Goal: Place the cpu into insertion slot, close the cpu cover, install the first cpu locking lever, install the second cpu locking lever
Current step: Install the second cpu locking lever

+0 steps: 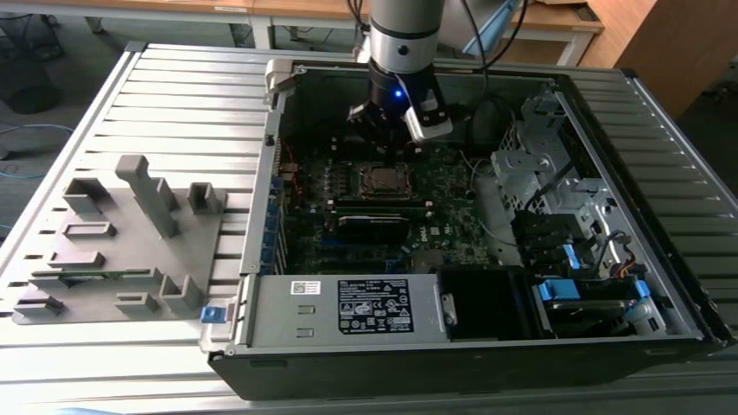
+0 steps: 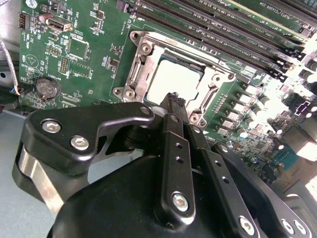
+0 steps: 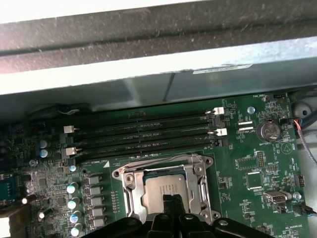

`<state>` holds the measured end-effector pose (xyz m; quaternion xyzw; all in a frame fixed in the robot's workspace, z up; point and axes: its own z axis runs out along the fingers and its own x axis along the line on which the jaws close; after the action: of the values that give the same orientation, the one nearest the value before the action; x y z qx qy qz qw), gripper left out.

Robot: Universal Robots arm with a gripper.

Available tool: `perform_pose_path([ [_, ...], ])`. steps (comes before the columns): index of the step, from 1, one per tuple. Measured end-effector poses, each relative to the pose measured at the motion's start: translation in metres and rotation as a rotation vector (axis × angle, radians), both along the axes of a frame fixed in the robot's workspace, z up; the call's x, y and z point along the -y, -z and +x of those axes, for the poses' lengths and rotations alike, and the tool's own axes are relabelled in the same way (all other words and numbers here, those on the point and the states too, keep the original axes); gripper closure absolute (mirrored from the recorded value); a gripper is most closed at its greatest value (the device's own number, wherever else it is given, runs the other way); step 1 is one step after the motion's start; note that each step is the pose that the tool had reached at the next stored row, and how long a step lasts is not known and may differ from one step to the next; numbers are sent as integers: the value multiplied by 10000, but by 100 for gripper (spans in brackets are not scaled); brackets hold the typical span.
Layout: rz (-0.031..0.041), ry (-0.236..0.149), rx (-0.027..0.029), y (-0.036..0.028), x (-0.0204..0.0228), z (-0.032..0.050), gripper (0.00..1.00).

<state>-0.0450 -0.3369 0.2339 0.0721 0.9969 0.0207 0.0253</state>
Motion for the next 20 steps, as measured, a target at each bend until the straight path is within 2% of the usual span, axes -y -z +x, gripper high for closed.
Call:
perform_pose_path([
  [11, 0, 0, 1, -104, 0, 0, 90],
  [20, -6, -1, 0, -110, 12, 0, 90],
])
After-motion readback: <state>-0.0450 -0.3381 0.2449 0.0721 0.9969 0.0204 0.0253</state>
